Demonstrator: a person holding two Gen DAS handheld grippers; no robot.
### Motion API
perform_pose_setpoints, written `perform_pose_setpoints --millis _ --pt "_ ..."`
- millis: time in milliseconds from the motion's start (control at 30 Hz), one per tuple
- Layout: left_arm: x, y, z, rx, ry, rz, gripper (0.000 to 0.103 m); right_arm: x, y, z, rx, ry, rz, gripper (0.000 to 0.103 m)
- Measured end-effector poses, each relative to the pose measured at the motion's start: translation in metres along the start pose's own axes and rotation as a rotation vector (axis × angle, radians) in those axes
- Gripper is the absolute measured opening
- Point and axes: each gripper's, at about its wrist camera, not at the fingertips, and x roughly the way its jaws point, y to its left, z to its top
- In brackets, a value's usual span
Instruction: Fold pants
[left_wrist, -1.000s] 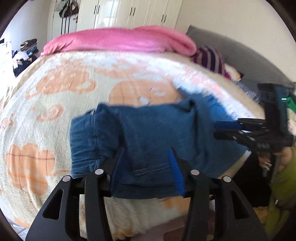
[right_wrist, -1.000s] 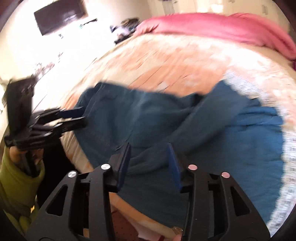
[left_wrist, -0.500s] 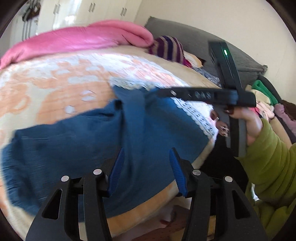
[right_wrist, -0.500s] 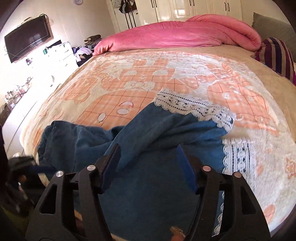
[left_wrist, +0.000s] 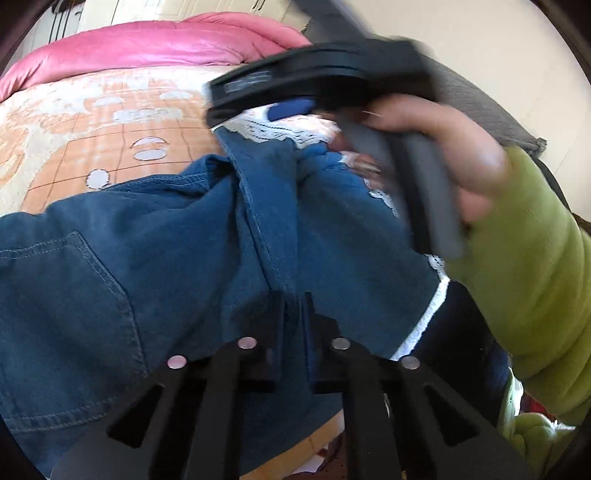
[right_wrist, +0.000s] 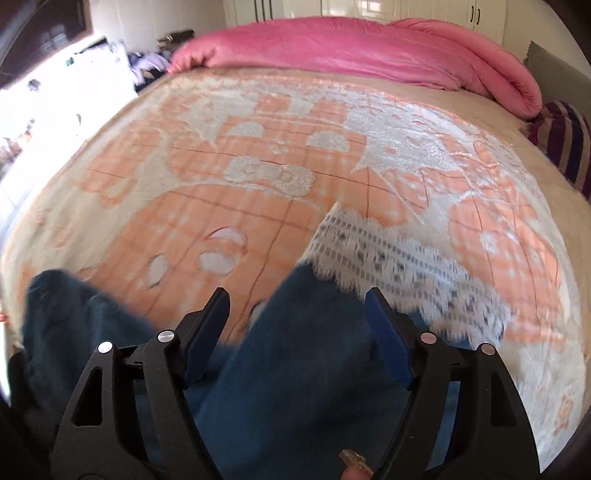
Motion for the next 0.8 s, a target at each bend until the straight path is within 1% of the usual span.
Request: perform_pose_setpoints --millis 67,167,200,233,267,300,333,367,433,500,567,667,700,767,800 --pt "-0.005 -0.006 -0.002 0.033 -0.016 -0.019 0.005 0.018 0.001 0.011 -0.004 0.026 -0.040 0.069" --pt "-0.011 -0.013 -0.003 0.079 -0.028 -0.043 0.005 0.044 -0.006 0.021 0.030 0.089 -0.101 0.069" --pt "-0.014 -0.015 -0.003 0.094 -0.028 -0.046 0.005 0.054 -0.012 0.022 0.048 0.114 -0.115 0.066" --pt "-0.016 -0.018 -0.004 0.116 -0.030 -0.043 0.005 0.058 -0.016 0.022 0.056 0.123 -0.115 0.058" --pt "-0.016 -0.019 -0.003 0.125 -0.031 -0.038 0.005 0.061 -0.022 0.021 0.073 0.123 -0.101 0.044" --pt "-0.017 -0.019 -0.003 0.131 -0.032 -0.033 0.005 0.059 -0.031 0.019 0.098 0.111 -0.075 0.025" --pt "-0.018 -0.017 -0.003 0.125 -0.035 -0.031 0.005 0.056 -0.036 0.017 0.109 0.104 -0.073 0.012" --pt "-0.019 -0.014 -0.002 0.114 -0.037 -0.035 0.005 0.051 -0.042 0.015 0.120 0.091 -0.068 0.004" --pt "-0.022 -0.008 -0.001 0.098 -0.040 -0.045 0.005 0.027 -0.062 0.007 0.187 0.022 -0.001 0.004" --pt "-0.023 -0.004 0.000 0.091 -0.041 -0.046 0.005 0.004 -0.079 -0.004 0.240 -0.020 0.020 0.004" --pt "-0.024 -0.004 0.000 0.091 -0.044 -0.041 0.005 -0.022 -0.098 -0.019 0.296 -0.069 0.059 0.004" --pt "-0.019 -0.005 -0.001 0.099 -0.039 -0.032 0.005 -0.063 -0.126 -0.052 0.363 -0.125 0.071 0.004" --pt "-0.018 -0.005 -0.001 0.100 -0.037 -0.027 0.005 -0.069 -0.130 -0.057 0.376 -0.131 0.074 0.004" --pt "-0.015 -0.005 -0.002 0.101 -0.033 -0.014 0.005 -0.092 -0.148 -0.087 0.431 -0.143 0.074 0.004" --pt "-0.014 -0.005 -0.002 0.101 -0.031 -0.008 0.005 -0.096 -0.153 -0.093 0.448 -0.143 0.083 0.004"
